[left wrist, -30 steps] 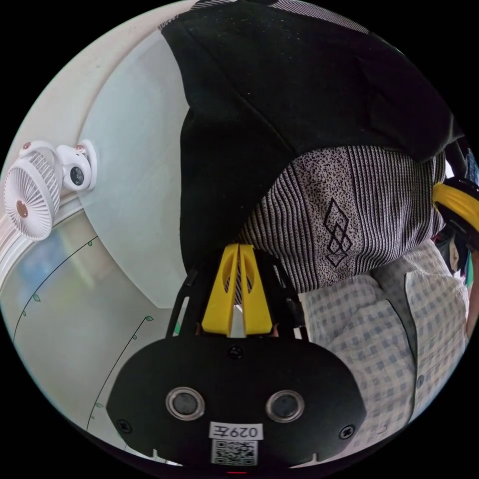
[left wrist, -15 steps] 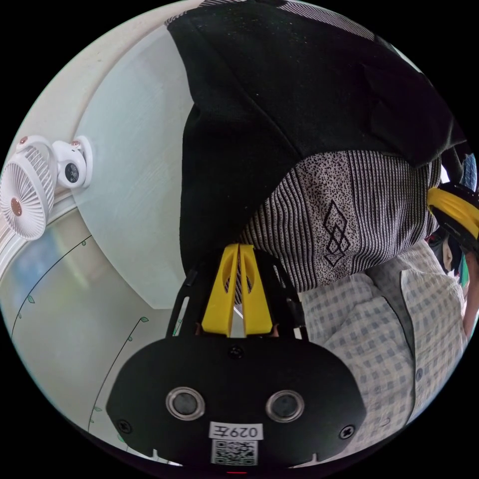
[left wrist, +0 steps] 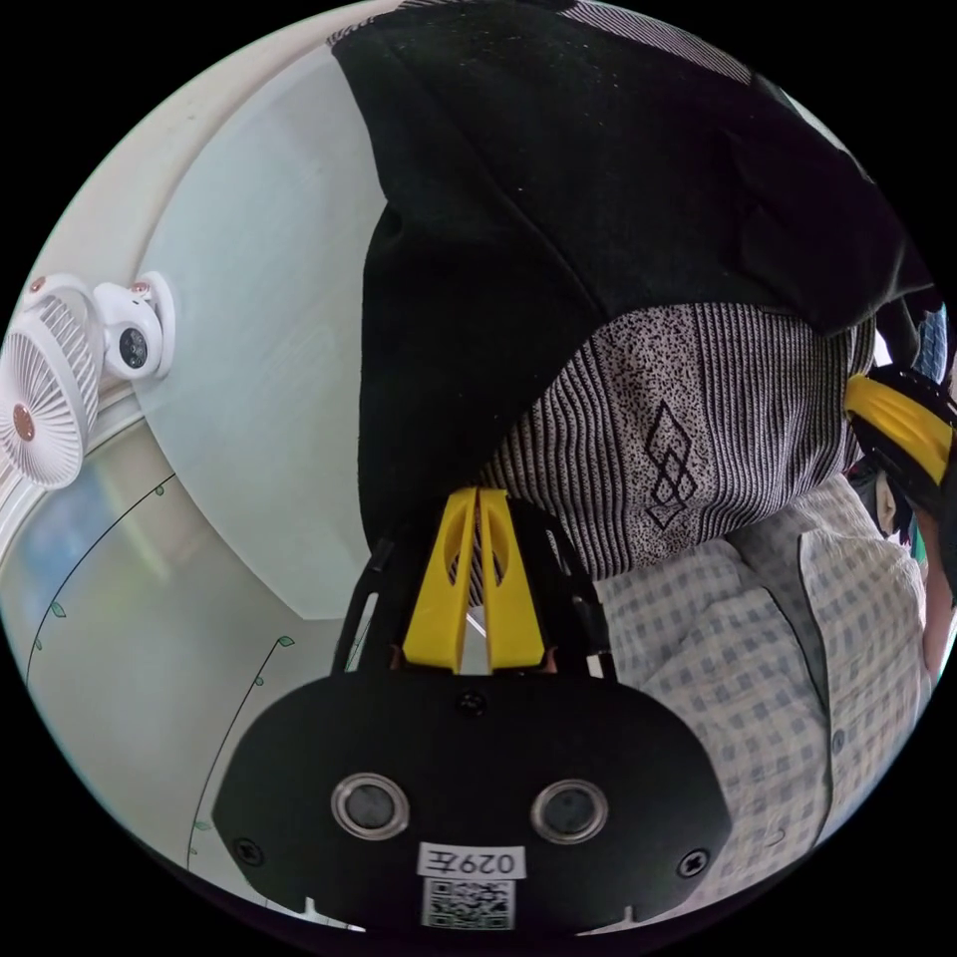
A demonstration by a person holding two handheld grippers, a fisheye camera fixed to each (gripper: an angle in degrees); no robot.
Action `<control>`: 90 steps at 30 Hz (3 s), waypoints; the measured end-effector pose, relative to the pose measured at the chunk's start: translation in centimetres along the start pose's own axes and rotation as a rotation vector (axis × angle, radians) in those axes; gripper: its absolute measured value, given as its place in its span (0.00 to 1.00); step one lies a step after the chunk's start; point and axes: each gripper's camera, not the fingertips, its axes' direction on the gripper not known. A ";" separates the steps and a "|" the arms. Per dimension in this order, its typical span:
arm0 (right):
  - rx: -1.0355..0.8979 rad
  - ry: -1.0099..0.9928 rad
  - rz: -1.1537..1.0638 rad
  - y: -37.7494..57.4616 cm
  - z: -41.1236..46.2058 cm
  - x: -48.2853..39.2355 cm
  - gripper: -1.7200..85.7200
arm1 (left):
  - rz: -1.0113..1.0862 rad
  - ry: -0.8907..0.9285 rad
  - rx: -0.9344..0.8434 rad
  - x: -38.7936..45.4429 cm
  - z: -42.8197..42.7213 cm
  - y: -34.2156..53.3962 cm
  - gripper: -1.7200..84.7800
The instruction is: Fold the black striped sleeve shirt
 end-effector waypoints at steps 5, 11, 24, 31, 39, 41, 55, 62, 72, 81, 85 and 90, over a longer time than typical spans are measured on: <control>-0.004 0.078 -0.022 1.3 -1.5 -0.7 0.01 | -0.004 0.025 -0.006 -1.3 -0.1 -0.1 0.01; -0.033 0.100 -0.049 2.9 -3.6 -0.2 0.01 | 0.008 0.043 -0.023 -2.7 -0.4 -0.4 0.01; 0.071 -0.064 -0.100 10.2 -9.5 5.2 0.02 | -0.011 0.056 -0.010 -6.0 -1.4 0.5 0.01; 0.411 -0.323 0.134 20.4 -18.3 14.9 0.15 | -0.012 0.061 0.000 -8.4 -2.3 1.5 0.01; 0.473 -0.296 0.216 23.1 -23.1 21.5 0.18 | 0.093 0.024 -0.032 -10.7 -3.5 2.4 0.01; 0.437 -0.201 0.210 23.4 -23.6 21.0 0.16 | 0.113 0.041 -0.052 -12.0 -3.8 2.6 0.01; 0.520 -0.465 0.028 35.6 -24.9 21.9 0.02 | 0.325 0.458 0.442 -17.3 -19.3 7.0 0.05; 0.628 -0.611 0.095 36.5 -26.7 24.5 0.02 | 0.694 0.261 0.251 -6.3 -23.4 4.1 0.26; 0.443 -0.513 0.223 33.2 -27.0 26.4 0.02 | 0.487 0.123 0.526 -18.9 -27.9 15.1 0.05; 0.323 -0.265 0.317 28.9 -28.8 31.7 0.02 | -0.293 -0.149 0.542 -44.3 -23.7 33.9 0.02; 0.239 -0.109 0.468 26.9 -29.8 35.2 0.02 | -0.406 -0.139 0.354 -49.2 -16.5 37.5 0.03; 0.121 -0.165 0.442 23.1 -29.3 36.7 0.02 | -0.393 0.032 0.281 -51.8 -11.6 38.9 0.03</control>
